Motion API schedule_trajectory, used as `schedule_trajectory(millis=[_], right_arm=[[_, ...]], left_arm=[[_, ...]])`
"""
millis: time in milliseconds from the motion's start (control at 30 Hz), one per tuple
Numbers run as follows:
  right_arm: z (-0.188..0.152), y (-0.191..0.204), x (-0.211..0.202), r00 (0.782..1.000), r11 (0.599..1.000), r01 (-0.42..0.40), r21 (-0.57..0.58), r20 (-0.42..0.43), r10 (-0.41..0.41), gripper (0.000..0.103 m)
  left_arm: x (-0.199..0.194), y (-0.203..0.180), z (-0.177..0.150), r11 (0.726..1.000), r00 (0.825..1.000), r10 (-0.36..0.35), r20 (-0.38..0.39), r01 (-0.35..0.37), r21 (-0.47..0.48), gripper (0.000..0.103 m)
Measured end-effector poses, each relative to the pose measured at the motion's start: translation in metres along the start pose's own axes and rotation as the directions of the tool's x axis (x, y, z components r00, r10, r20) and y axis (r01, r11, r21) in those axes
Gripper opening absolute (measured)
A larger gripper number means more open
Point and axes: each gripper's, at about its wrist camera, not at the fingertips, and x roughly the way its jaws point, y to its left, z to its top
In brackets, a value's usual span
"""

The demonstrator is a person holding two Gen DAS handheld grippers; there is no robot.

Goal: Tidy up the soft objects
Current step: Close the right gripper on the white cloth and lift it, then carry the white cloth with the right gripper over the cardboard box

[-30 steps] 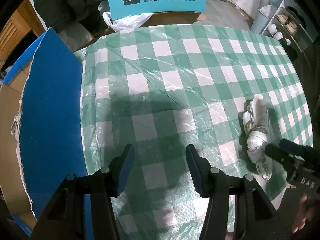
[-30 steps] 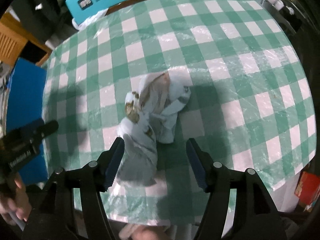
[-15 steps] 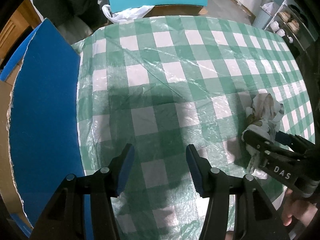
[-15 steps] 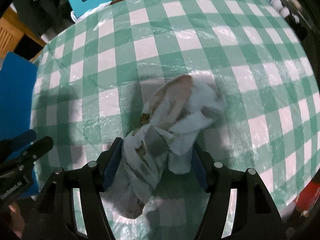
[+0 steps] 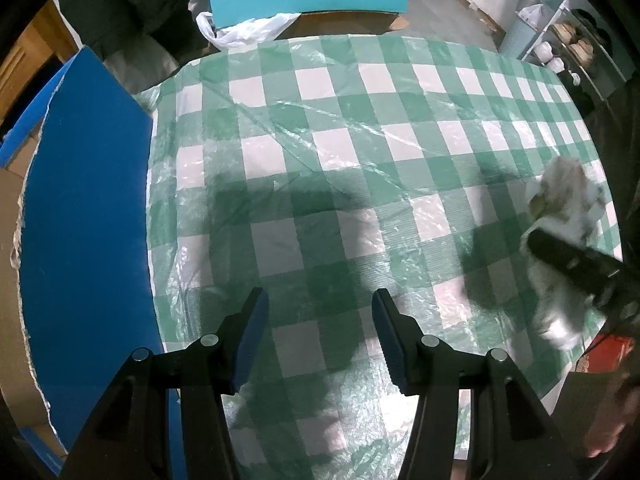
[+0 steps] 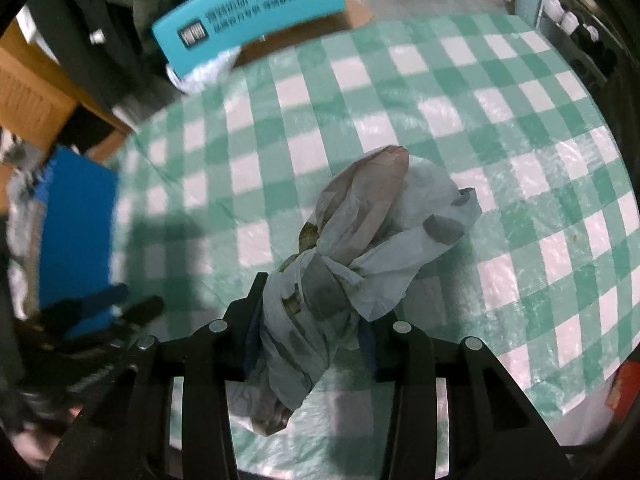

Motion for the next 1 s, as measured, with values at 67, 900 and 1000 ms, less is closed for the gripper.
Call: schedule_trajectory(millis=[67, 900, 1000], right_arm=[[0.004, 0.001, -0.012, 0.999, 0.999, -0.031, 0.010, 0.023, 0.031, 0.039], [0.011, 0.051, -0.100, 0.977, 0.986, -0.129, -0.103, 0.158, 0.144, 0.039], [0.008, 0.059, -0.104, 0.975, 0.984, -0.131, -0.123, 0.162, 0.150, 0.039]], left_arm=[[-0.001, 0.000, 0.001, 1.000, 1.000, 0.001, 0.000, -0.001, 0.001, 0.055], [-0.084, 0.009, -0.015, 1.000, 0.989, -0.006, 0.145, 0.005, 0.008, 0.055], [-0.093, 0.014, -0.018, 1.000, 0.987, -0.001, 0.159, 0.001, 0.002, 0.055]])
